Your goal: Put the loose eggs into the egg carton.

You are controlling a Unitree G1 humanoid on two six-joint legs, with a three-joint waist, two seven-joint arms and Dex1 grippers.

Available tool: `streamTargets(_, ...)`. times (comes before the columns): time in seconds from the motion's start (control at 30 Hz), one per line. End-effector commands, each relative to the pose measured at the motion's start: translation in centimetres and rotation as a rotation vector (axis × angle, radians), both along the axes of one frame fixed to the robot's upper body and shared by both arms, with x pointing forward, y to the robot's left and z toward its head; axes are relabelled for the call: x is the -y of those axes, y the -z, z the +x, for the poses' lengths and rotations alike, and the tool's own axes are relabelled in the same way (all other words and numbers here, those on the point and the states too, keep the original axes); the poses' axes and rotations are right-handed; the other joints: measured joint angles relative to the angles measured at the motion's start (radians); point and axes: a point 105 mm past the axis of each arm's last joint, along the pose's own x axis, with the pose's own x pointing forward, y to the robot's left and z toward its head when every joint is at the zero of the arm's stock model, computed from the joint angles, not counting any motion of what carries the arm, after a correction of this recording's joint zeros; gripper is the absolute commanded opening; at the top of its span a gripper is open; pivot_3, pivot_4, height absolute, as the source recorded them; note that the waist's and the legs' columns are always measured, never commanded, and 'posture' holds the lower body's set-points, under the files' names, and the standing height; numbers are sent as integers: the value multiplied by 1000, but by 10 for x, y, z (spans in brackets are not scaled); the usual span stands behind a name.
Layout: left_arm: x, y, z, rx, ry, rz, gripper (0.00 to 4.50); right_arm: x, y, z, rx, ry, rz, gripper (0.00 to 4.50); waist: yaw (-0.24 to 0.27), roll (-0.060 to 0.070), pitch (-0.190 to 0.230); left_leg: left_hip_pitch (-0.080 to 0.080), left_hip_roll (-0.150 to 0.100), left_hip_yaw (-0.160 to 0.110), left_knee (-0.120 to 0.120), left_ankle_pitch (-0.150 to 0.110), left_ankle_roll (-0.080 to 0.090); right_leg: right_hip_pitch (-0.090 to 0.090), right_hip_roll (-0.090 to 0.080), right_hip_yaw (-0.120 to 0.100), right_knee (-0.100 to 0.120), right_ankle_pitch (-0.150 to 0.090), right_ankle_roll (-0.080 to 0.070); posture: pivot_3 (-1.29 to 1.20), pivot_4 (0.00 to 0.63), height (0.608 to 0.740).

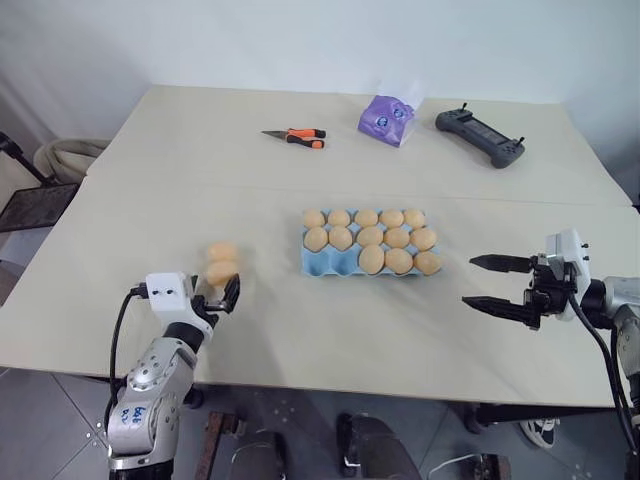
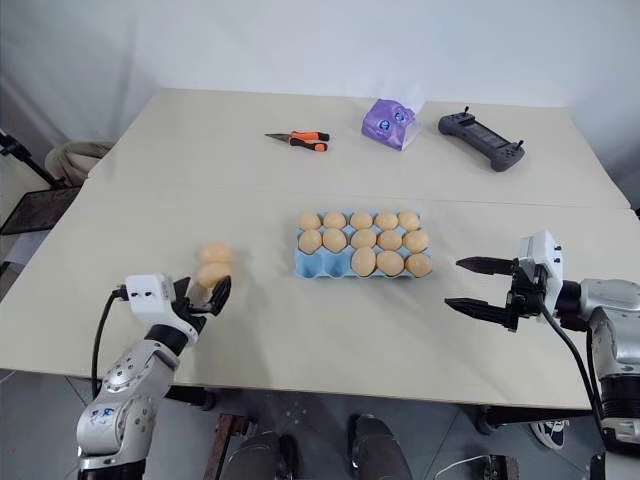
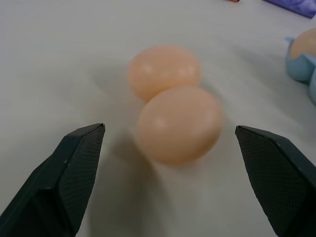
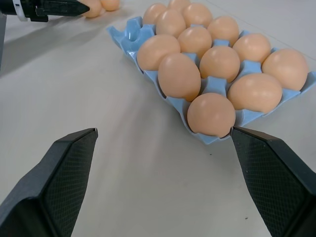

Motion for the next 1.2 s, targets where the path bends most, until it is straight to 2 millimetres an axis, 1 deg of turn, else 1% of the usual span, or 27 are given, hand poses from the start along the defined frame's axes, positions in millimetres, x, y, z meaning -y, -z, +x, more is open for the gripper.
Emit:
streamTargets(0.03, 5, -3, 3, 0, 33, 11, 4500, 3, -15, -2, 54, 7, -14, 4487, 0, 0, 0, 0, 0, 0, 0, 0, 0, 0, 0, 0, 0, 0, 0, 0, 150, 740)
streamTargets(0.13, 2, -5, 7, 13, 12, 29, 3937, 2, -14, -3, 52, 10, -13, 4500, 0, 0, 0, 1, 0, 0, 0, 0, 0, 0, 0, 0, 0, 0, 0, 0, 150, 740)
streamTargets(0.3, 4, -9, 9, 32, 24, 30, 2367, 0, -14, -3, 51, 13, -11, 4500, 0, 0, 0, 0, 0, 0, 0, 0, 0, 0, 0, 0, 0, 0, 0, 0, 150, 740)
streamTargets(0.33, 4, -10, 9, 35, 25, 30, 2154, 0, -14, -3, 51, 14, -11, 4500, 0, 0, 0, 0, 0, 0, 0, 0, 0, 0, 0, 0, 0, 0, 0, 0, 150, 740)
streamTargets(0.5, 4, -13, 5, 46, 44, 38, 2154, -1, -14, -3, 48, 17, -11, 4500, 0, 0, 0, 1, 0, 0, 0, 0, 0, 0, 0, 0, 1, 0, 0, 0, 150, 740)
streamTargets(0.57, 8, -16, 2, 55, 77, 39, 2154, -1, -14, -2, 47, 17, -11, 4500, 0, 0, 0, 1, 0, 0, 0, 0, 0, 0, 0, 0, 1, 0, 0, 0, 150, 740)
streamTargets(0.67, 29, -31, -6, 120, 249, 113, 2154, -2, -14, -2, 46, 17, -13, 4500, 0, 0, 0, 0, 0, 0, 0, 0, 0, 0, 0, 0, 1, 0, 0, 0, 150, 740)
streamTargets(0.83, 53, -51, -4, 183, 392, 125, 2154, -2, -16, -3, 49, 14, -11, 4500, 2, 0, 0, 1, -1, 0, 0, 1, 0, 1, -1, 0, 0, 0, 0, 0, 150, 740)
streamTargets(0.97, 81, -67, 6, 240, 522, 145, 2154, -2, -17, -6, 53, 22, -7, 4500, 4, 0, 0, 1, -1, -1, 1, 1, 1, 2, -1, 0, 0, 1, 0, 0, 150, 740)
streamTargets(1.07, 102, -69, 14, 252, 599, 135, 2154, -1, -17, -9, 56, 34, -4, 4500, 3, 0, 0, 1, -2, -1, 0, 2, 1, 2, -1, 0, 0, 1, 1, 0, 150, 740)
streamTargets(1.2, 126, -67, 32, 257, 650, 137, 2154, -1, -16, -12, 60, 51, 2, 4500, 1, 0, 0, 1, -2, -1, 1, 2, 2, 3, -1, 0, -1, 2, 3, 0, 150, 740)
